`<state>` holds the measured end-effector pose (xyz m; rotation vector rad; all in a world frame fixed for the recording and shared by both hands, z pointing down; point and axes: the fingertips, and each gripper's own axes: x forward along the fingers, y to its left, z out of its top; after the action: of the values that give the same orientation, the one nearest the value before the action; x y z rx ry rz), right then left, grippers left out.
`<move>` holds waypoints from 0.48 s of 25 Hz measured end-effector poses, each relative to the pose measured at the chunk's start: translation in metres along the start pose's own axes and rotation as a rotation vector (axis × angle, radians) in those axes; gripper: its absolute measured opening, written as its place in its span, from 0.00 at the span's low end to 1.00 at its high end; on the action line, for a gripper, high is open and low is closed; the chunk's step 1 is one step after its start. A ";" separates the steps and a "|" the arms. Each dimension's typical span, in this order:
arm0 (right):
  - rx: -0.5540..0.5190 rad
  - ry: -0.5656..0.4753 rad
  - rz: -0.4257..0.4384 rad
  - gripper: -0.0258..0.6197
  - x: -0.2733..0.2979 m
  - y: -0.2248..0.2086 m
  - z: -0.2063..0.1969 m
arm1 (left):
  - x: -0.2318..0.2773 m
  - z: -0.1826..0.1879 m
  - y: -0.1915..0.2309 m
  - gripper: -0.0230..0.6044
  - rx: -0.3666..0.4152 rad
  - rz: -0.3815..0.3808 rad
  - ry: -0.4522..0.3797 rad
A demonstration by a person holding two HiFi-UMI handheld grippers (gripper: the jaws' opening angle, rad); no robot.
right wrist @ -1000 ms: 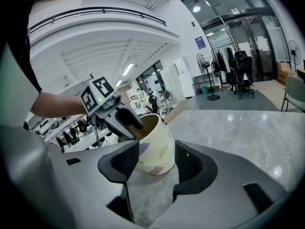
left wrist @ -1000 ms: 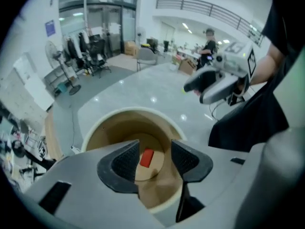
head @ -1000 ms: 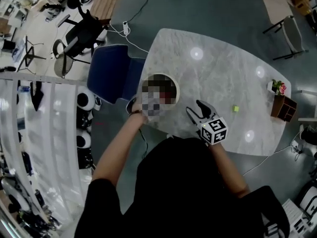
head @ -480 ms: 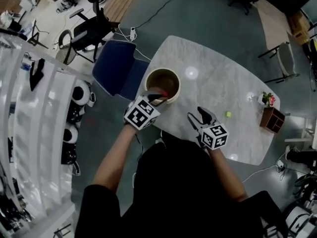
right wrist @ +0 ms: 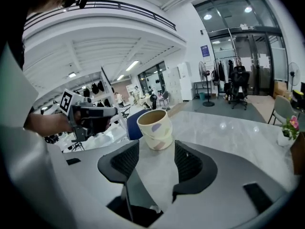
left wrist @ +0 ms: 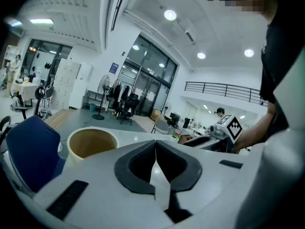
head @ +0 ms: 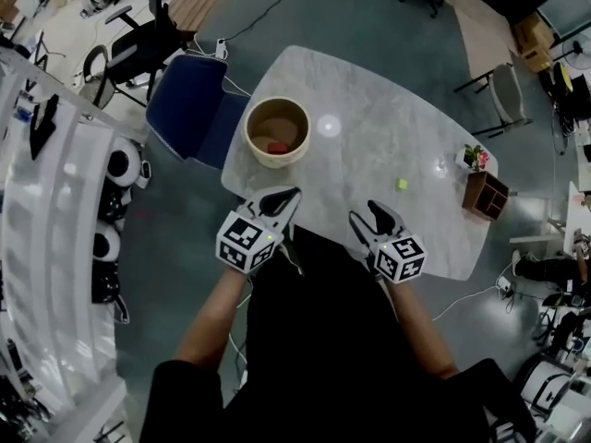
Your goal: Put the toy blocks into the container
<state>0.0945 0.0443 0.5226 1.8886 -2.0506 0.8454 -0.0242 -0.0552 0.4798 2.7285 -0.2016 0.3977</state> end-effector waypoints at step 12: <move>0.122 -0.034 -0.174 0.38 -0.084 -0.100 -0.030 | 0.051 -0.028 -0.093 0.04 0.028 -0.132 -0.003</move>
<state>0.1970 0.1309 0.5275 2.1233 -1.8579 0.9179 0.0350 0.0370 0.4879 2.7507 -0.0171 0.3615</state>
